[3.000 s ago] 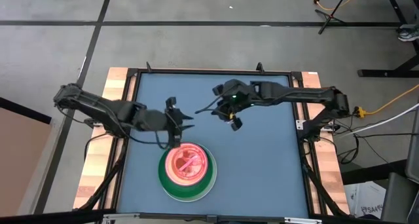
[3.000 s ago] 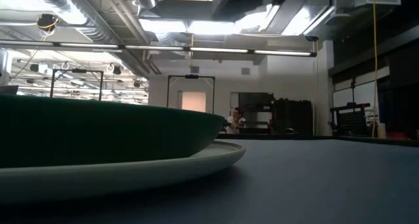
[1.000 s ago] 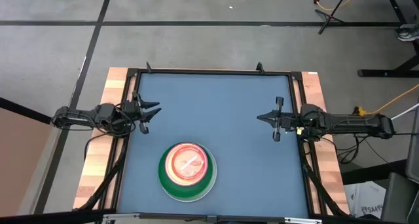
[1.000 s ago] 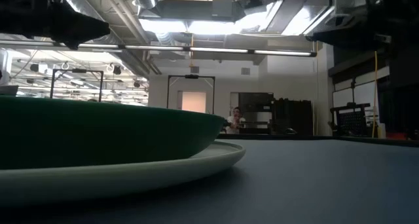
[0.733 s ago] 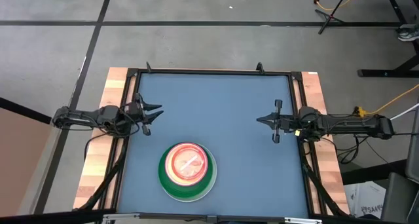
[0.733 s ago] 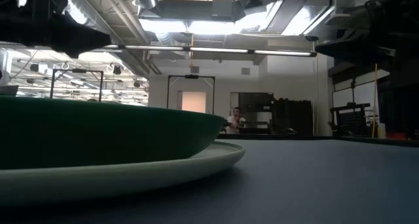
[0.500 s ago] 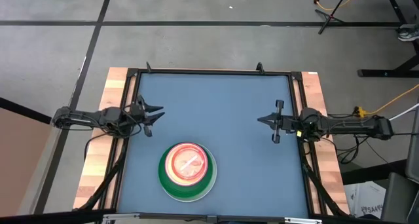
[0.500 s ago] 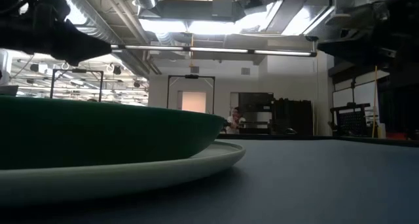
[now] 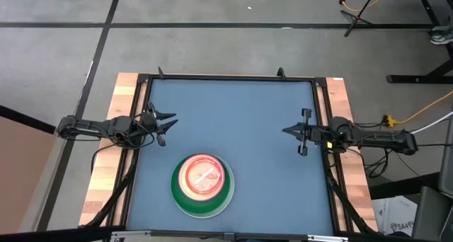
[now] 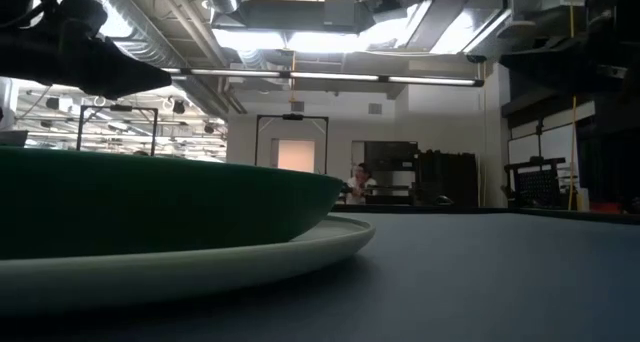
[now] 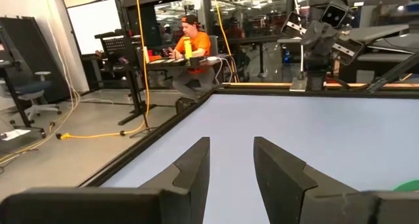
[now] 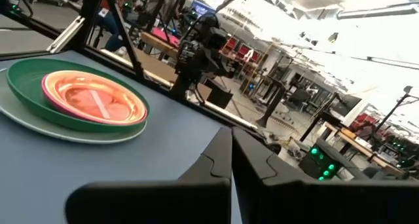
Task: Stack plastic plates
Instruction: Return to Home Position
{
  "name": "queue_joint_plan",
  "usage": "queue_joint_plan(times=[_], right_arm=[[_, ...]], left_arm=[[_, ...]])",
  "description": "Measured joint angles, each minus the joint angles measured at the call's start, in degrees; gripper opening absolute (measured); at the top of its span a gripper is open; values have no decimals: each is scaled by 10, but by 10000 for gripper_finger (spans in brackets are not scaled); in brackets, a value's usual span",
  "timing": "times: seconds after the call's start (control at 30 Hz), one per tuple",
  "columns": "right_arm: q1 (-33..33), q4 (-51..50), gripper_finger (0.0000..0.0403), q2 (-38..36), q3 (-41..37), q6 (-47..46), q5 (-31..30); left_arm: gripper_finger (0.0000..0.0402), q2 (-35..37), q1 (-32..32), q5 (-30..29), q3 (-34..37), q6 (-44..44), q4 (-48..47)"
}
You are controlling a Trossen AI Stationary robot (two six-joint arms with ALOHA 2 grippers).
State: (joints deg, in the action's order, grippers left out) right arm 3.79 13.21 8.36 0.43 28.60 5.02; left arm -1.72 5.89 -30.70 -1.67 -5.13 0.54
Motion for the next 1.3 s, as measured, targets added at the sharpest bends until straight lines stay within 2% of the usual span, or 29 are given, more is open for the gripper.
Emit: queue_joint_plan(times=[0.23,0.4,0.7,0.9,1.3], right_arm=[[0,-62,0,-82,0,1,-5],[0,-74,0,-83,0,3,-8],[0,-78,0,-82,0,3,-83],[0,-110,0,-82,0,-14,-112],[0,-111,0,-81,0,-9,-118]], left_arm=[[111,0,0,1,0,0,0],[111,0,0,2,0,3,0],[111,0,0,3,0,3,0],[111,0,0,3,0,3,0],[111,0,0,8,0,4,0]])
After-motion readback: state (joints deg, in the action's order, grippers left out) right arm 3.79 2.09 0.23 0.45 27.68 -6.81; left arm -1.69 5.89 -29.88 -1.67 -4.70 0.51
